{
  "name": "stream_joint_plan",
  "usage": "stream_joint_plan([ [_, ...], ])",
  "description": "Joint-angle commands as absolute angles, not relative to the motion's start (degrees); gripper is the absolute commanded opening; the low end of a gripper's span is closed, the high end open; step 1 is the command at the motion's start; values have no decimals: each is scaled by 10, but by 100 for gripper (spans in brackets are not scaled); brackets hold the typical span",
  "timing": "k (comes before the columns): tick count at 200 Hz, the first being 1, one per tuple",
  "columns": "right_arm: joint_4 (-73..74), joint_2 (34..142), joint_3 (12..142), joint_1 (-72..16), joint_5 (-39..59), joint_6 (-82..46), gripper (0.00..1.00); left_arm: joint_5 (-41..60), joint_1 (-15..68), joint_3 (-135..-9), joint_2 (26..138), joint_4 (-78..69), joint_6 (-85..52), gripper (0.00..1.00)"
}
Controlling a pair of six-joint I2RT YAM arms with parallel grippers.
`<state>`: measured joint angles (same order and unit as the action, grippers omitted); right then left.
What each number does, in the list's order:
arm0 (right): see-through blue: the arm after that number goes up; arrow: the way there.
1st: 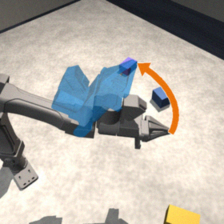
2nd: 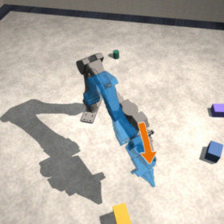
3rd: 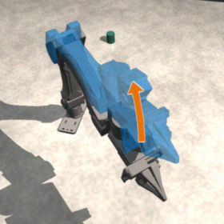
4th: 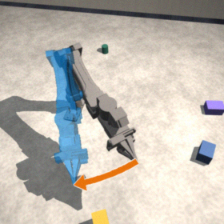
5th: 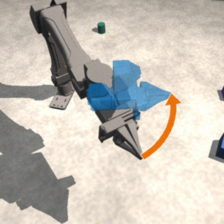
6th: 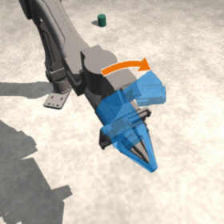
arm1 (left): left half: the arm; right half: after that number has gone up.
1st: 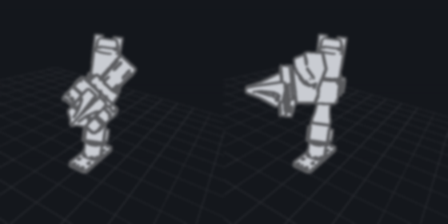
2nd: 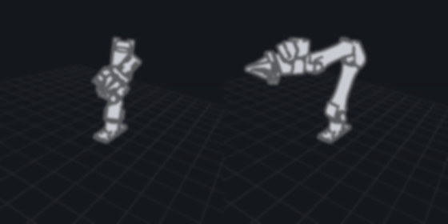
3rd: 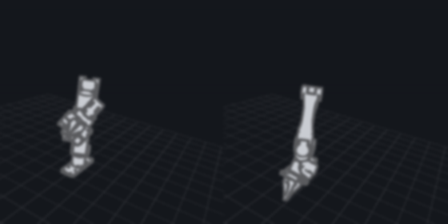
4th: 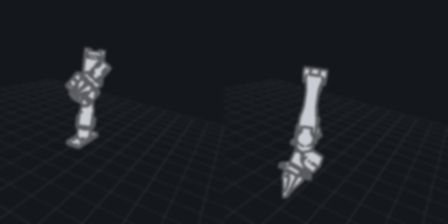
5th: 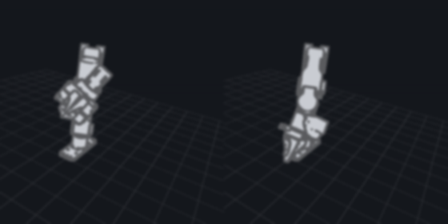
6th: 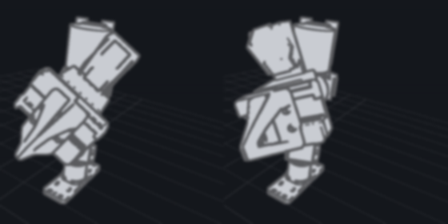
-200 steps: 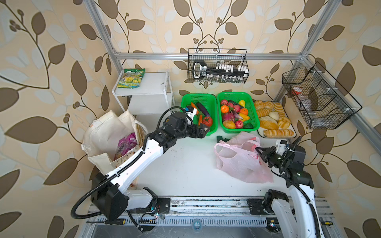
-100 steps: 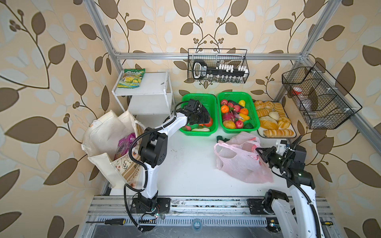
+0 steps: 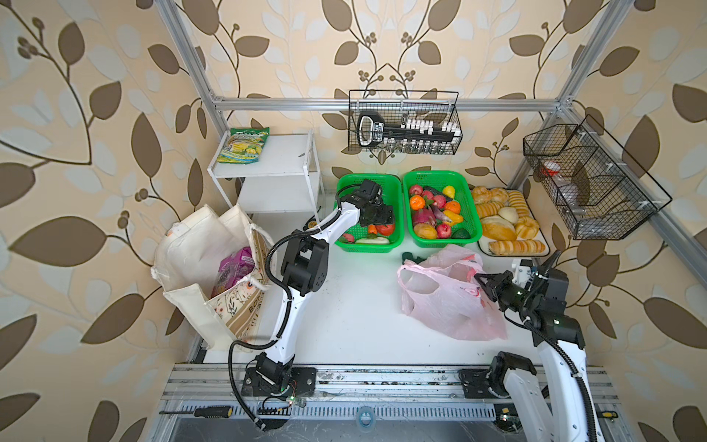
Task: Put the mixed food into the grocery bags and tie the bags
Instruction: 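Reach the left gripper into the basket and grasp the red tomato, then carry the red tomato with the left gripper into the pink bag opening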
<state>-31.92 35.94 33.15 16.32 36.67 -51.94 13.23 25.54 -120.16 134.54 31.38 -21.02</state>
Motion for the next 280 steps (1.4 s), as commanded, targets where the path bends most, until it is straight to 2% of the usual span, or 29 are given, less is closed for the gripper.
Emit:
stream_joint_plan([
  [1, -320, 361, 344, 165, 373, -511, 0, 131, 259, -1240, 1365, 338, -192, 85],
  [39, -312, 367, 343, 165, 376, -516, 0, 148, 268, -1256, 1392, 348, -171, 84],
  [97, -316, 363, 344, 165, 383, -517, 0, 149, 272, -1289, 1404, 377, -159, 72],
  [114, -317, 358, 342, 165, 382, -521, 0, 150, 272, -1289, 1396, 396, -147, 62],
  [127, -317, 354, 340, 165, 382, -523, 0, 150, 272, -1289, 1379, 415, -145, 58],
  [165, -315, 350, 341, 165, 388, -530, 0, 149, 272, -1253, 1265, 423, -139, 58],
  [189, -311, 346, 341, 165, 395, -537, 0, 161, 272, -1180, 1160, 402, -139, 59],
  [242, -302, 344, 336, 165, 397, -543, 0, 234, 279, -889, 929, 323, -203, 58],
  [280, -288, 345, 337, 165, 397, -552, 0, 277, 288, -690, 829, 251, -282, 58],
])
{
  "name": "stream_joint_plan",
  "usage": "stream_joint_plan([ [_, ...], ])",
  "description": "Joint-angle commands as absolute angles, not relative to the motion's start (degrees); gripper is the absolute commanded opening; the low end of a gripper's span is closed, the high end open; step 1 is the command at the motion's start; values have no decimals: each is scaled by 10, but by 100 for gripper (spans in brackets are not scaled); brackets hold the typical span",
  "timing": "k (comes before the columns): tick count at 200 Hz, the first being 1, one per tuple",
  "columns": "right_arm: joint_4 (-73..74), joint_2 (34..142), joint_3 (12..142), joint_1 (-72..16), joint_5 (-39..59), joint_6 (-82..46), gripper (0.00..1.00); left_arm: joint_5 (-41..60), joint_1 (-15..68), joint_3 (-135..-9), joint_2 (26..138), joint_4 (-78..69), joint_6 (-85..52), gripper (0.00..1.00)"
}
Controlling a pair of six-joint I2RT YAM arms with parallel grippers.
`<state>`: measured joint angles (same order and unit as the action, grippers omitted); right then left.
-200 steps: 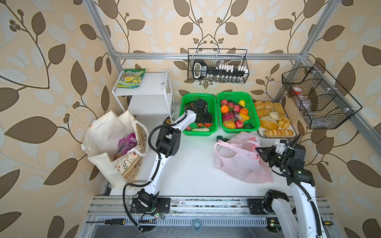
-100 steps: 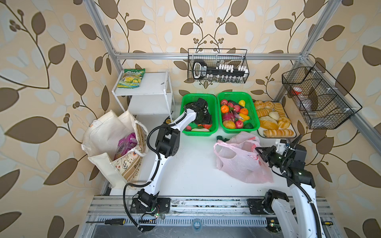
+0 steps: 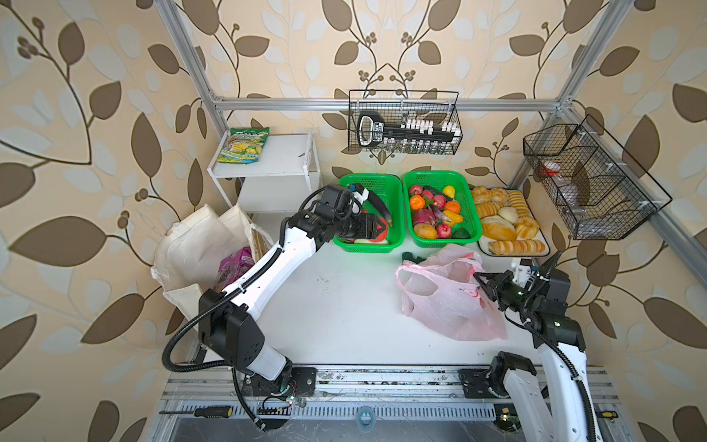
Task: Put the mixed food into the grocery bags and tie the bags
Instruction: 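Carry the red tomato with the left gripper into the pink bag opening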
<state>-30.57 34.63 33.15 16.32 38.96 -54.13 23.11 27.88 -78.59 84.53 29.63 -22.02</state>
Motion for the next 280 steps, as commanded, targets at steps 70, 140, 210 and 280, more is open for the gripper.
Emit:
stream_joint_plan([
  [70, -285, 345, 335, 164, 397, -557, 0, 307, 364, -590, 850, 117, -394, 57],
  [140, -301, 325, 297, 164, 385, -543, 0, 355, 431, -617, 882, 57, -417, 52],
  [210, -307, 314, 289, 164, 383, -545, 0, 374, 456, -675, 921, 11, -410, 54],
  [280, -213, 332, 257, 178, 419, -606, 0, 301, 518, -787, 1033, 0, -391, 59],
])
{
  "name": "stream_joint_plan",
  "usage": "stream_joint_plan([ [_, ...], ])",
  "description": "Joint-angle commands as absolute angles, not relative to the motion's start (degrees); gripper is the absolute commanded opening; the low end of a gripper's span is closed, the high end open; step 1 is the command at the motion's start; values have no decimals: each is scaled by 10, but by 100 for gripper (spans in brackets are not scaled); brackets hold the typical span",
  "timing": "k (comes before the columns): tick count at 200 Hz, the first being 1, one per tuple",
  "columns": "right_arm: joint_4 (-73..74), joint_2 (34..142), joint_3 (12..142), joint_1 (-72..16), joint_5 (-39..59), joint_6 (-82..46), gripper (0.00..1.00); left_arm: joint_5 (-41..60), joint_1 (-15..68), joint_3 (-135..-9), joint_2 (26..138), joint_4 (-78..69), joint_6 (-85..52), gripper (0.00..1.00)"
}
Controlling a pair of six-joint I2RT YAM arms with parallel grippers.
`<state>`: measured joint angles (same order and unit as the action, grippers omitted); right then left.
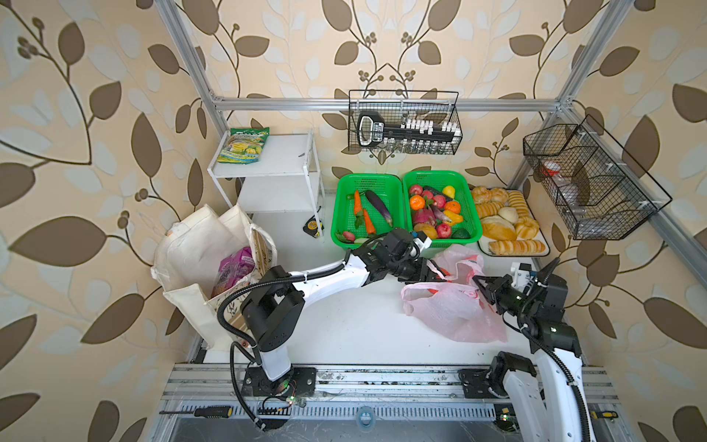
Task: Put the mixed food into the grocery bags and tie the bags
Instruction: 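Carry the red tomato with the left gripper into the pink bag opening, then open the left gripper to drop the tomato into the bag and withdraw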
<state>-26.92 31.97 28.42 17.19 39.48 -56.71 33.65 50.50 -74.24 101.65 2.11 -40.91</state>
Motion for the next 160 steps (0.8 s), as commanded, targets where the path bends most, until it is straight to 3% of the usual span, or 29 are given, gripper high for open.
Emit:
stream_joint_plan([
  [1, -211, 333, 256, 178, 419, -606, 0, 300, 519, -788, 1035, 1, -390, 59],
  [35, -224, 346, 270, 186, 413, -584, 0, 294, 531, -842, 1083, 40, -375, 71],
  [42, -232, 346, 274, 188, 411, -578, 0, 295, 532, -845, 1085, 47, -372, 82],
  [61, -256, 343, 281, 202, 410, -557, 0, 284, 533, -832, 1068, 48, -352, 99],
  [160, -294, 358, 305, 219, 398, -517, 0, 295, 533, -777, 960, 117, -265, 98],
])
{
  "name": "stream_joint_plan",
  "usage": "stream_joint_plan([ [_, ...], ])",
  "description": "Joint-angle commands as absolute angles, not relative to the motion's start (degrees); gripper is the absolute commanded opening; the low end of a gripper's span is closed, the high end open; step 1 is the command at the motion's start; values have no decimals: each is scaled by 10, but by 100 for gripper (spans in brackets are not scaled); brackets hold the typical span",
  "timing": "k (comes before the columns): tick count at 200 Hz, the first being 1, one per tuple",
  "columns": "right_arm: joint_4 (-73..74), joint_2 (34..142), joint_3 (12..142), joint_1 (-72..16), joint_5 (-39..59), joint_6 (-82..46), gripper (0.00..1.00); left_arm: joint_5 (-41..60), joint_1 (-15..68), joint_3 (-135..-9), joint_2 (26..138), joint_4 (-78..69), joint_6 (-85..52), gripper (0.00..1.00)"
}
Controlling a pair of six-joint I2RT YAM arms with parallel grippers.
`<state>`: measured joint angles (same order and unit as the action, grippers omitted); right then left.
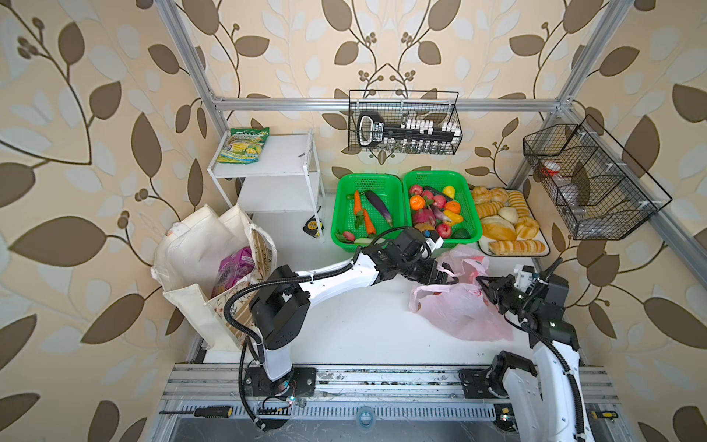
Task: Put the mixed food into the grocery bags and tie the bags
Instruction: 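Open the left gripper to drop the tomato into the bag and withdraw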
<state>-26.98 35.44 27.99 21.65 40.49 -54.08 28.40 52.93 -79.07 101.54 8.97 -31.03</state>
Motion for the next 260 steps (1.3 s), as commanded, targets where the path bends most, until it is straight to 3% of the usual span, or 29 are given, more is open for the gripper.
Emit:
stream_joint_plan([
  [1, -294, 358, 305, 219, 397, -517, 0, 295, 533, -777, 958, 118, -264, 98],
  [67, -296, 368, 312, 219, 385, -508, 0, 254, 533, -685, 837, 143, -220, 98],
  [142, -294, 382, 311, 220, 391, -501, 0, 142, 532, -592, 690, 100, -136, 97],
  [194, -297, 377, 312, 220, 396, -505, 0, 123, 533, -562, 667, 84, 75, 96],
  [260, -303, 367, 310, 220, 400, -505, 0, 131, 533, -594, 696, 103, 155, 95],
])
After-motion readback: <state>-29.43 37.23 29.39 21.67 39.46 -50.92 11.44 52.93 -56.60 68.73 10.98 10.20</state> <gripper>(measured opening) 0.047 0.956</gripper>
